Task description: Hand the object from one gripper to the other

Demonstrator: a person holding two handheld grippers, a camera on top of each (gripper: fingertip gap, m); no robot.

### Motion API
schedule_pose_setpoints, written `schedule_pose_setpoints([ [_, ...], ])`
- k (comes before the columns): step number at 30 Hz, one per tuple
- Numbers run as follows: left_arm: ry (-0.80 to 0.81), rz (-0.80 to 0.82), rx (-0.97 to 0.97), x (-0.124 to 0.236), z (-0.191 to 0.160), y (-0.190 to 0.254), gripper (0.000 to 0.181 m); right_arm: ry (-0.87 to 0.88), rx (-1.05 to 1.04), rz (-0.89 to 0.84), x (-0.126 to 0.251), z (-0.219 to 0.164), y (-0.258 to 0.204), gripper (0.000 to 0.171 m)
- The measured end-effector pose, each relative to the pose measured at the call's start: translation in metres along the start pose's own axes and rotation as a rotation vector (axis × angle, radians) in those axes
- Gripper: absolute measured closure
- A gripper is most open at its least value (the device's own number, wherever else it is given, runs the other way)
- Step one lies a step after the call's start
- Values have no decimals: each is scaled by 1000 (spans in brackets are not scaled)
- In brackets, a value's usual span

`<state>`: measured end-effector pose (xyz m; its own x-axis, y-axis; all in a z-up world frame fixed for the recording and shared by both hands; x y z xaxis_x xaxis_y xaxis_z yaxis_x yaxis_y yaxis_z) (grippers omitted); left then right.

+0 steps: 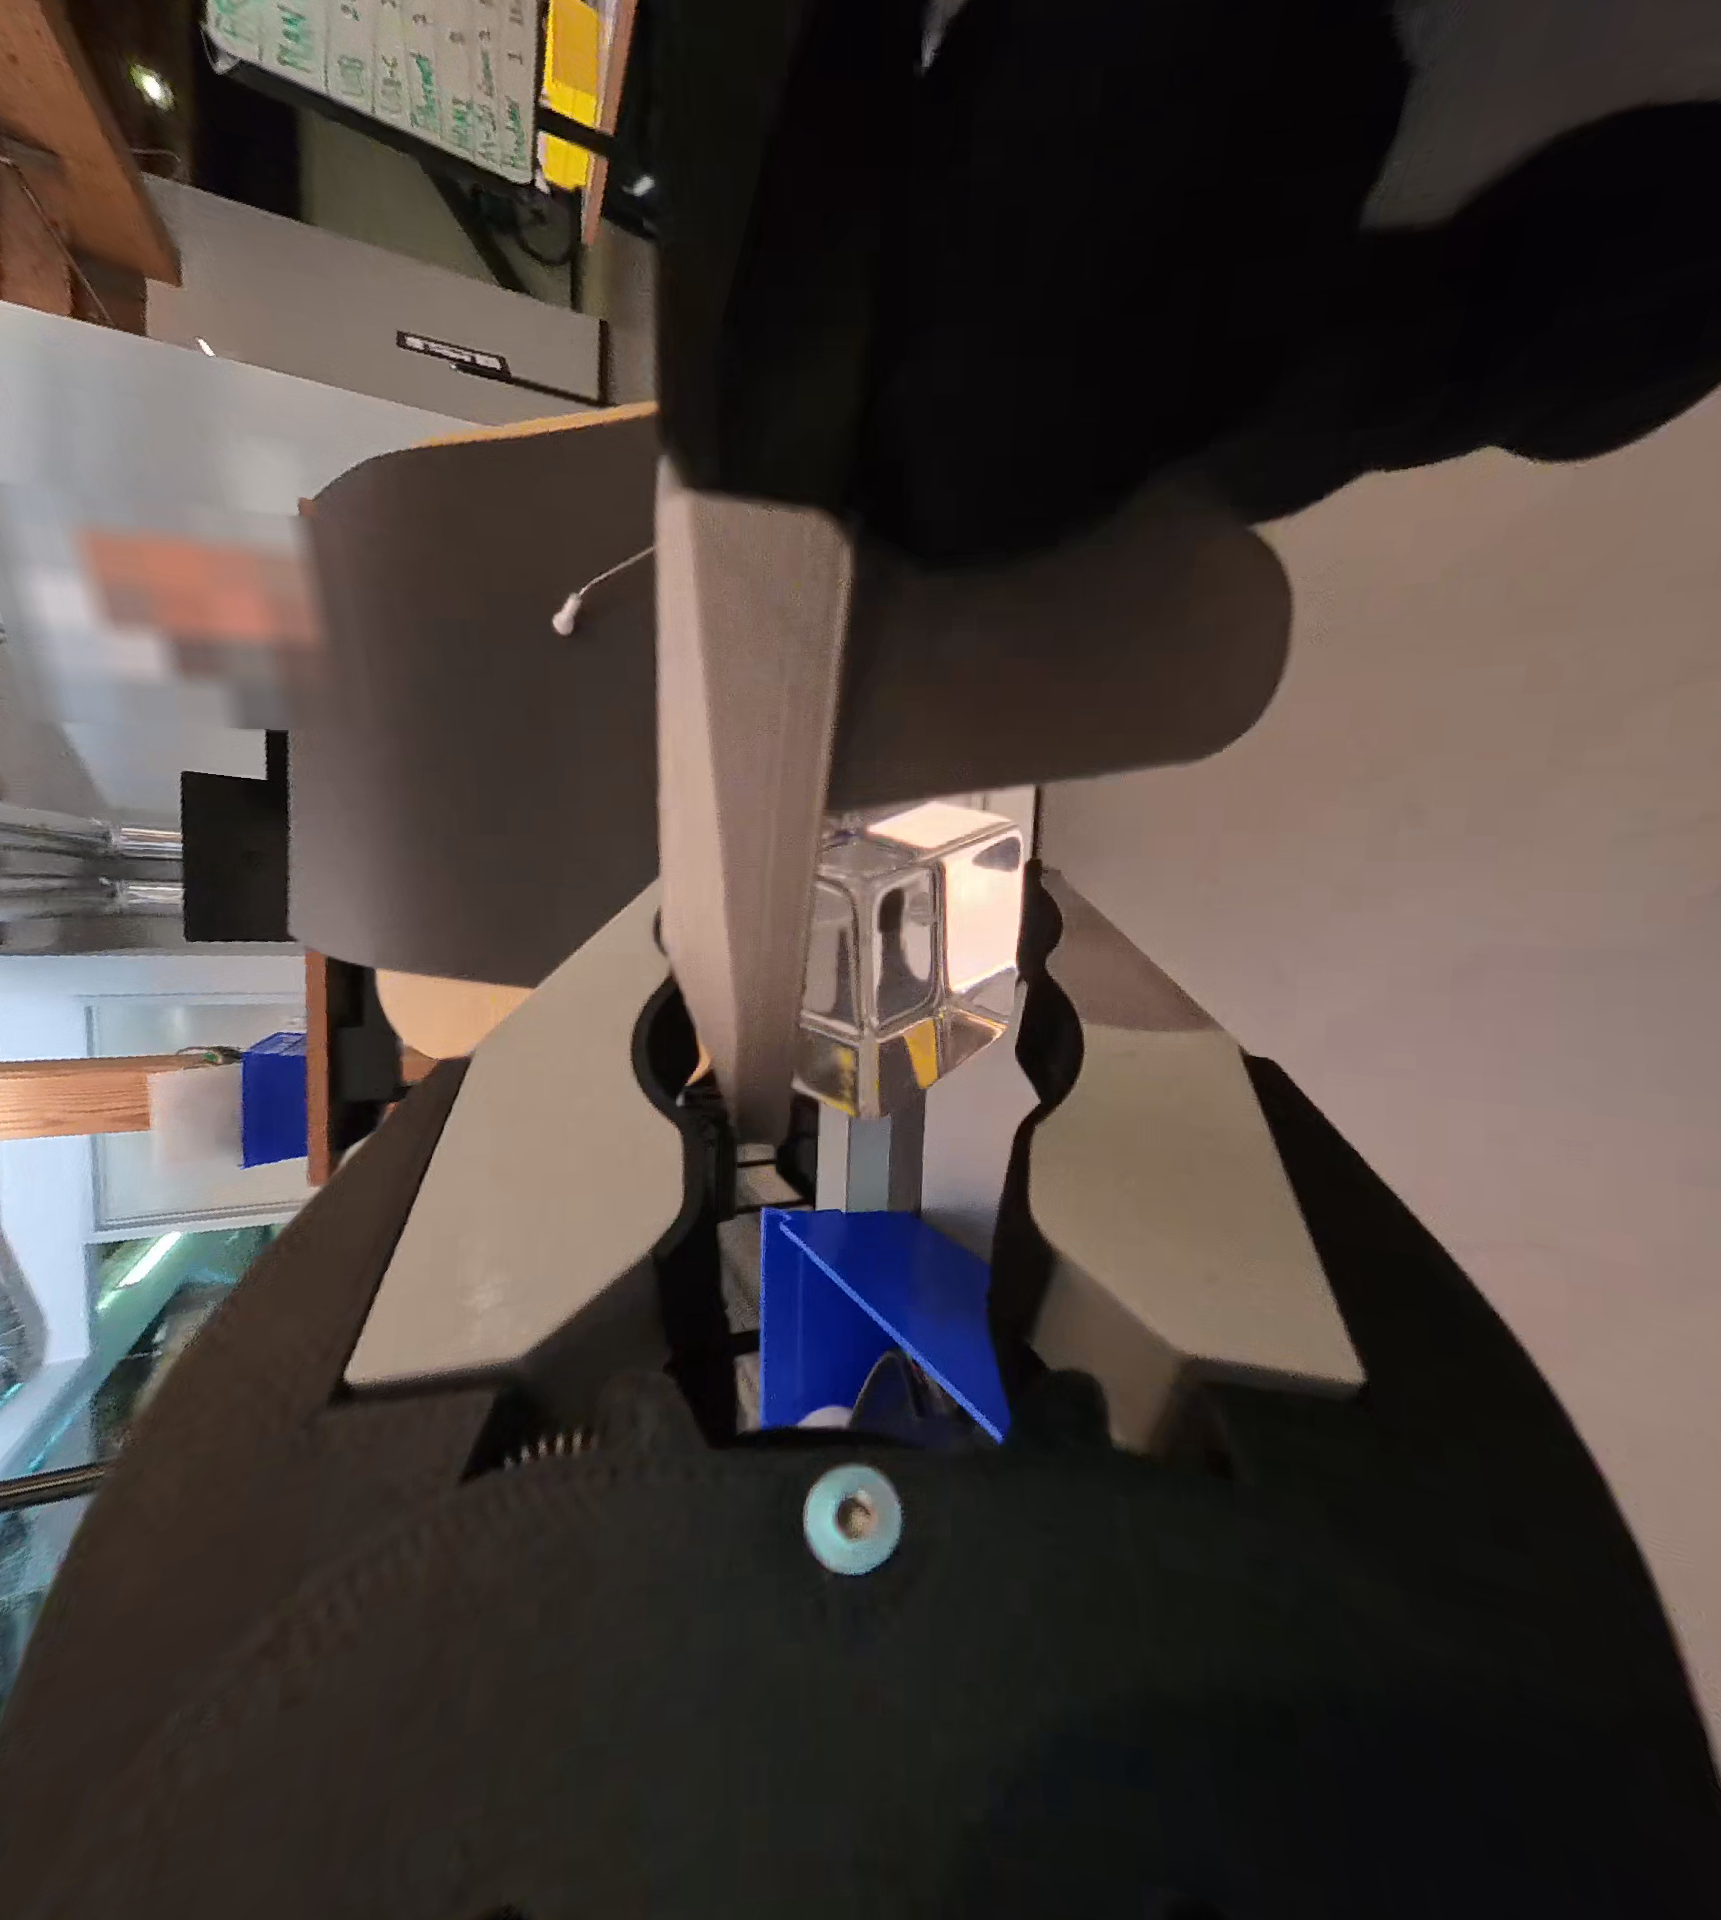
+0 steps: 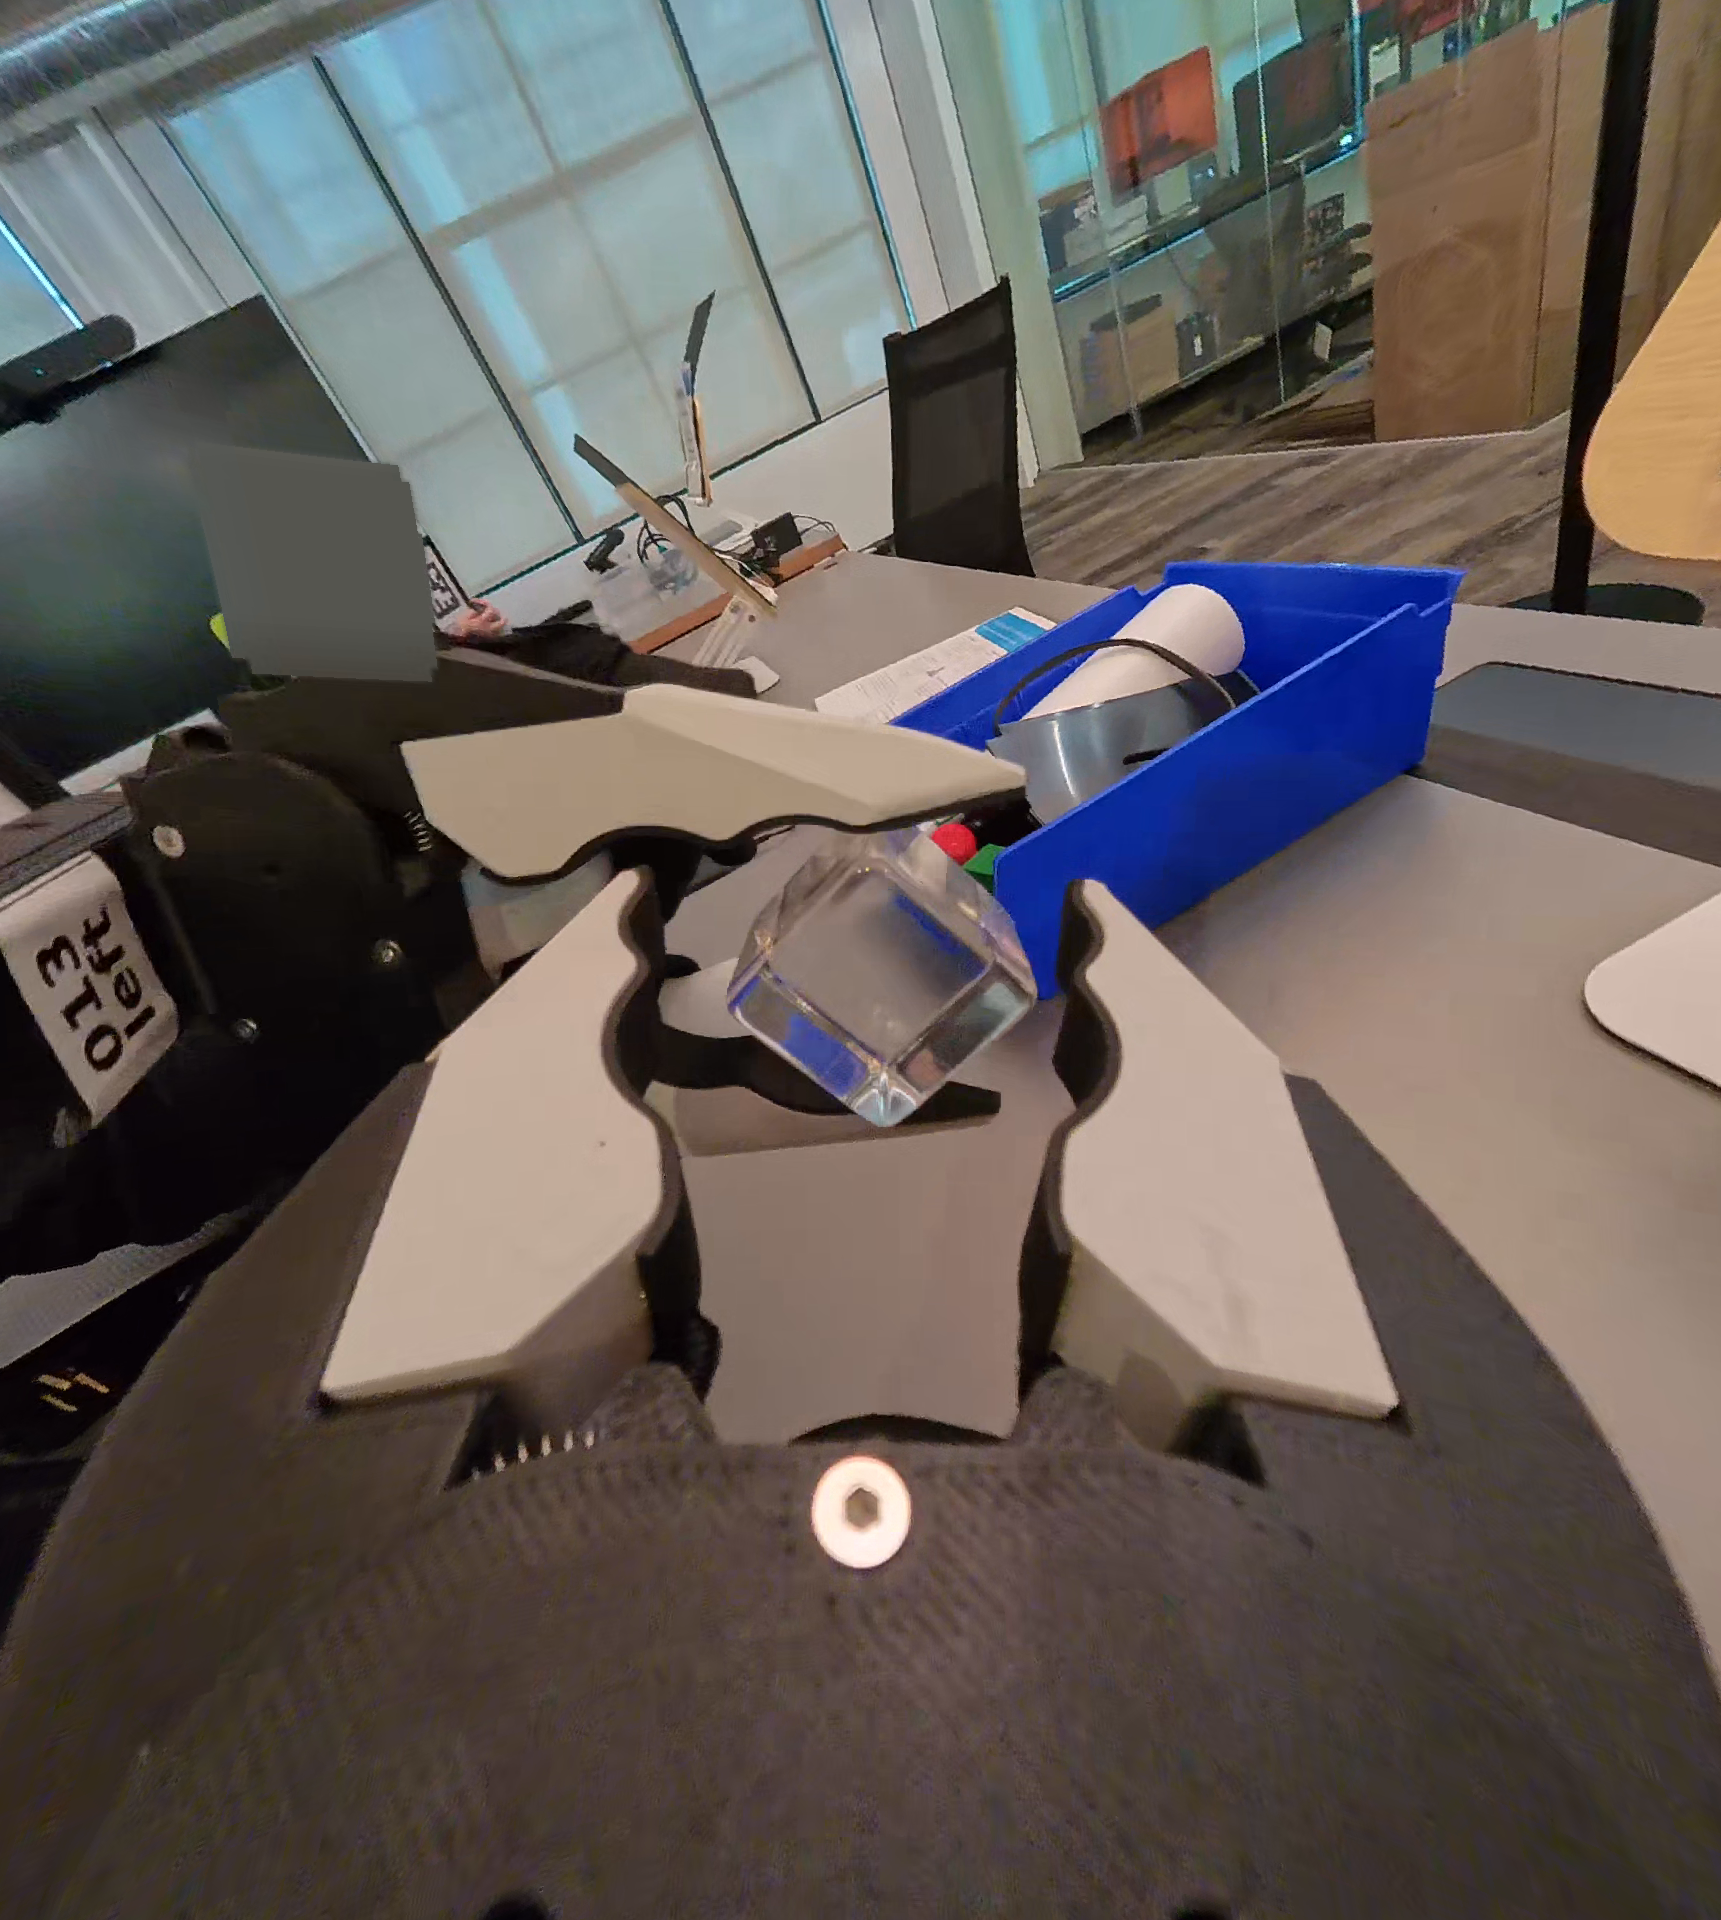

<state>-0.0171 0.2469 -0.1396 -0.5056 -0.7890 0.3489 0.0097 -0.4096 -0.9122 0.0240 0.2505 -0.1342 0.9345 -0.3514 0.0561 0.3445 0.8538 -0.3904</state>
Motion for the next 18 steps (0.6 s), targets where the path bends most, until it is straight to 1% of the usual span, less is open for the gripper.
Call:
schedule_pose_setpoints([
  [2,-6,20,-22,-1,2,2,122,-25,0,3,-3,-5,0,93],
  [3,-7,19,-21,-1,3,3,121,-30,7,-4,-4,-7,-1,94],
  [5,-12,32,-30,-2,3,3,121,-1,4,-19,-4,-6,0,100],
  [7,-5,36,-27,-3,4,2,121,18,-11,-25,-2,-5,4,112],
  [9,-15,45,-38,-3,4,1,121,2,-18,-30,-2,-7,6,109],
  [13,-13,44,-50,-5,4,2,121,31,-12,-37,-2,-5,7,112],
  [16,-13,48,-53,-5,4,3,121,13,-20,-38,-3,-6,9,116],
  [18,-15,55,-57,-5,4,3,121,-9,-21,-40,-5,-9,9,103],
])
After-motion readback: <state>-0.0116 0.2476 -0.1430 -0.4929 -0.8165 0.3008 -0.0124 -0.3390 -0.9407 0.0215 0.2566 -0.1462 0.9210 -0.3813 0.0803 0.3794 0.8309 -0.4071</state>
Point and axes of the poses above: each gripper's, where its closed fingertips meet, x back along the fingers, z out of its top, y = z × x across the jaws, the point moved 5 cm from there along x, back along the fingers, and after that the axes turned 1 degree about -x, right-handed, at the moved point
